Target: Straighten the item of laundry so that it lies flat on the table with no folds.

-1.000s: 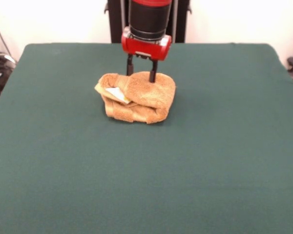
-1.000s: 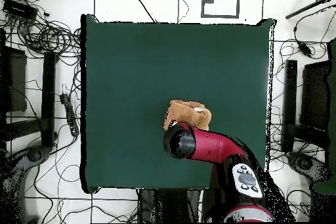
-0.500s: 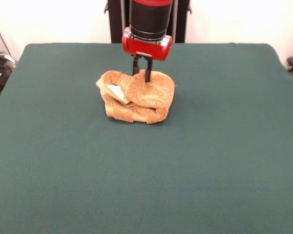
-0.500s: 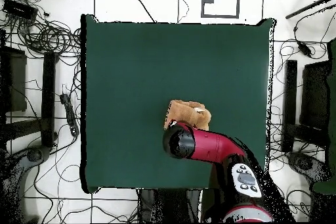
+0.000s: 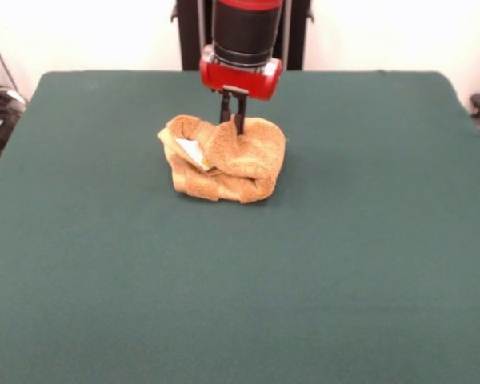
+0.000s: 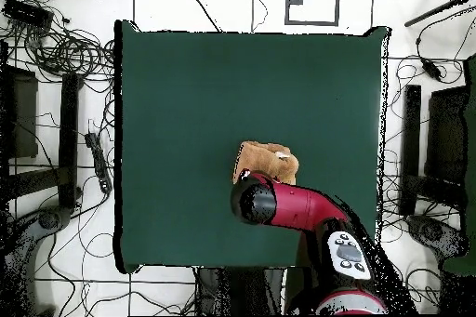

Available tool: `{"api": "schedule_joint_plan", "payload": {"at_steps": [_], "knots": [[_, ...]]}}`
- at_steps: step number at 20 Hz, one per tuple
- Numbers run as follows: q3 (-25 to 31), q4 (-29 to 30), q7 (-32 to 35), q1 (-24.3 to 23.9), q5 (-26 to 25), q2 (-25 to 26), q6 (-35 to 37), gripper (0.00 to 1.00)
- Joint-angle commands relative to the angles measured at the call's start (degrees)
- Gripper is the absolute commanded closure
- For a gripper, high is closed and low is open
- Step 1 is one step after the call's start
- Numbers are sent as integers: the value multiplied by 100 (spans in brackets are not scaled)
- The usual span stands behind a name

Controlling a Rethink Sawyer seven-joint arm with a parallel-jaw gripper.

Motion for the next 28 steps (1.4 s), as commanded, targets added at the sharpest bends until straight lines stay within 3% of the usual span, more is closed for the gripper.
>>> {"api": "schedule_joint_plan", "payload": {"at_steps": [1,4,13,28], "knots": [[602,-219,223,126,-307,331,-159,100],[548,65,1083,222,305,327,-362,100],[402,-170,1255,654,563,320,-155,100],[342,-223,1159,707,800,369,-156,100]]}}
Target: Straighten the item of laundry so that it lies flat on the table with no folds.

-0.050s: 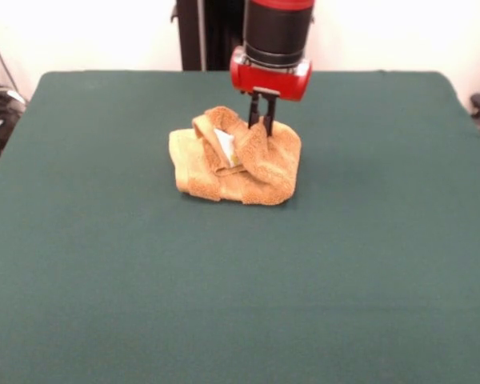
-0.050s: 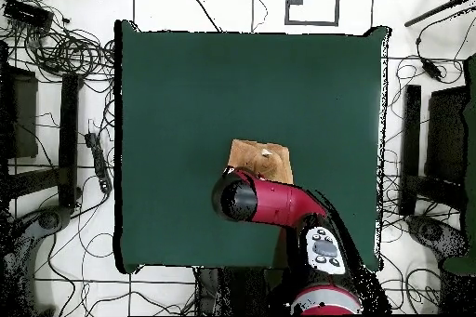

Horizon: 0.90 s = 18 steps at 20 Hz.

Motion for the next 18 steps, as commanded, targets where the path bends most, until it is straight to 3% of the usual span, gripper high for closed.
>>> {"api": "schedule_joint_plan", "payload": {"at_steps": [1,18], "knots": [[365,-230,1158,272,434,373,-134,100],[236,-318,1422,648,1011,451,-95,100]]}}
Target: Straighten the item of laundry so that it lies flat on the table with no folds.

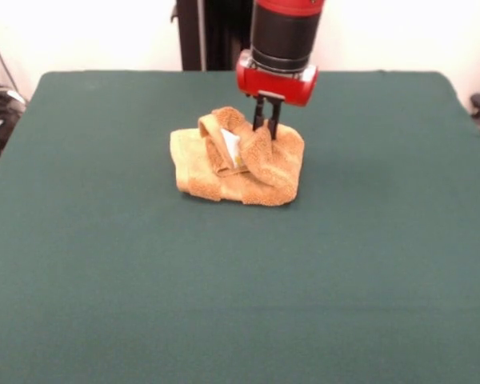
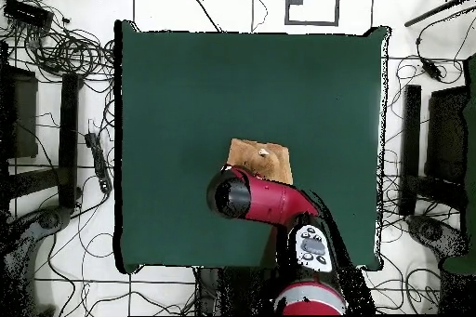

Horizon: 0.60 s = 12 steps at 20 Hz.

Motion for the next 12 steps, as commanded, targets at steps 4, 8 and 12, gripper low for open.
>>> {"api": "schedule_joint_plan", "payload": {"at_steps": [4,8,12], "knots": [[472,-237,1428,388,752,315,-93,100],[474,-225,1411,398,874,320,-111,100],[507,-265,1360,404,985,340,-86,100]]}}
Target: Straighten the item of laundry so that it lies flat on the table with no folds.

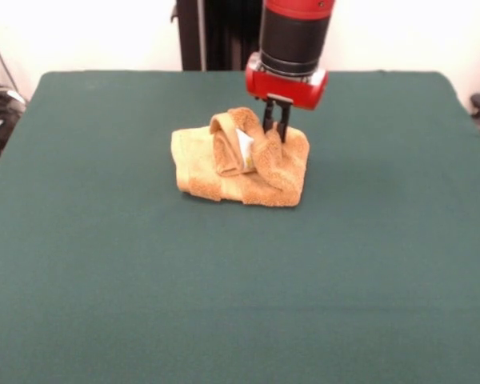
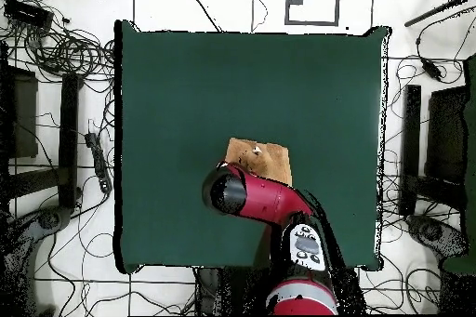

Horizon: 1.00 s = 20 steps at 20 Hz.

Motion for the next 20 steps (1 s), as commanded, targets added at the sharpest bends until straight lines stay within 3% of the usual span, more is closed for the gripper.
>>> {"api": "schedule_joint_plan", "payload": {"at_steps": [1,20], "knots": [[538,-264,1365,281,586,293,-85,100],[595,-433,1215,336,933,284,352,100]]}}
